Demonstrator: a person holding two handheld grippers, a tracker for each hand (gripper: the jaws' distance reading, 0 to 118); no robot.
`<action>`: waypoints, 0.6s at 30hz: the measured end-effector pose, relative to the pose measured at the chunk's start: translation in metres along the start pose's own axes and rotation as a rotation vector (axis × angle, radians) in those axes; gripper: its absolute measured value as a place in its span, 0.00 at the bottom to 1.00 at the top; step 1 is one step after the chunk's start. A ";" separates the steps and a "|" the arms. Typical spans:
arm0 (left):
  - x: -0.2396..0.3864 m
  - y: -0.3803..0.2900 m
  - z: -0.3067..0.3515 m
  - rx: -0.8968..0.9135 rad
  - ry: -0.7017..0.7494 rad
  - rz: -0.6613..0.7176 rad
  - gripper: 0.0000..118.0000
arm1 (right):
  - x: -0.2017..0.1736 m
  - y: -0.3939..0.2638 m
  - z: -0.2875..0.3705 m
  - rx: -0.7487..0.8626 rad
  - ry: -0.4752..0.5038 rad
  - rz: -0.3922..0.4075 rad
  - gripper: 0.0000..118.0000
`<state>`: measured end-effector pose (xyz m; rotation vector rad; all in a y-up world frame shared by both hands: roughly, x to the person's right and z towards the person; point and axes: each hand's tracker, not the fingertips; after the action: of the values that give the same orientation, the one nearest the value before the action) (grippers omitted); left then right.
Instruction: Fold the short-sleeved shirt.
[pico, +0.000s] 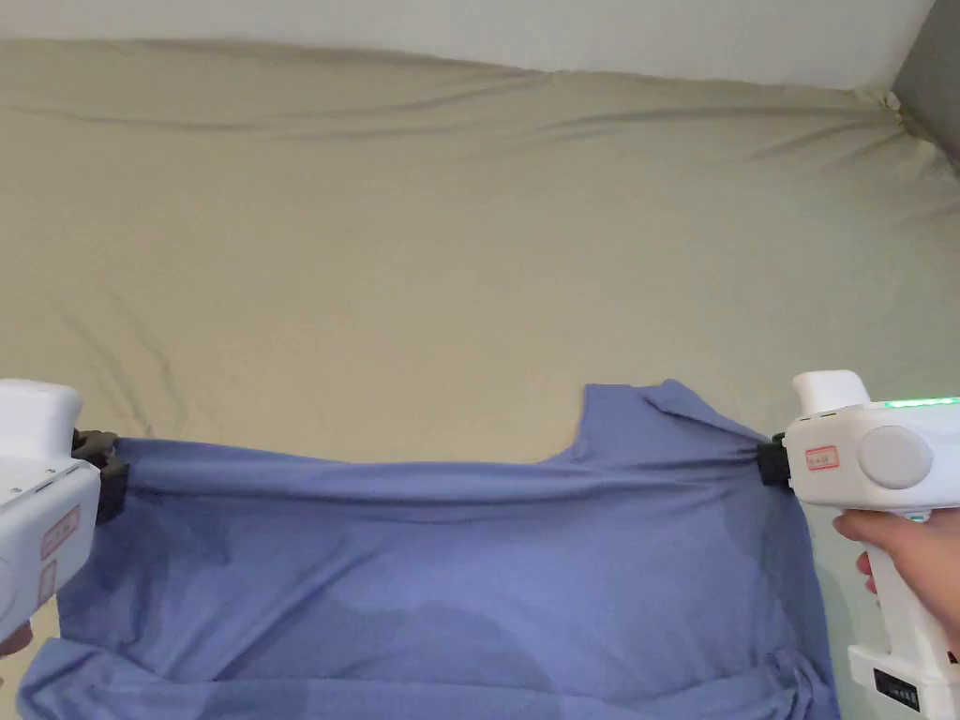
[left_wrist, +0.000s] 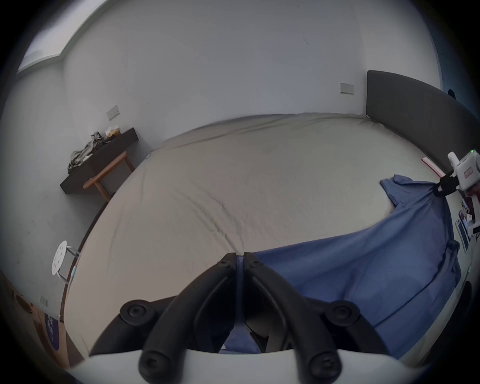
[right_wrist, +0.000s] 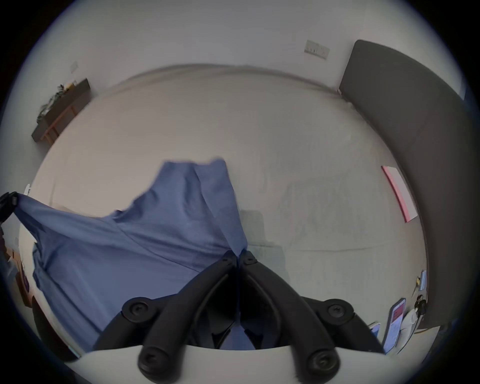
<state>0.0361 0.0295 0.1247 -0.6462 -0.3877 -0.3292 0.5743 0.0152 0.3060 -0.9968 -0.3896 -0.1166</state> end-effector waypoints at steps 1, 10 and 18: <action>-0.002 0.002 0.006 0.009 0.004 0.000 0.02 | -0.001 -0.001 0.014 0.012 0.000 0.013 0.03; -0.023 -0.022 0.062 0.000 0.019 -0.008 0.02 | -0.006 -0.038 0.113 0.010 -0.002 0.113 0.03; -0.026 -0.084 0.083 -0.128 -0.002 -0.072 0.02 | -0.010 -0.112 0.133 -0.145 0.045 0.183 0.03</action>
<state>-0.0416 0.0243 0.2173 -0.7586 -0.3948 -0.4244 0.4997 0.0651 0.4552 -1.1664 -0.2496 -0.0022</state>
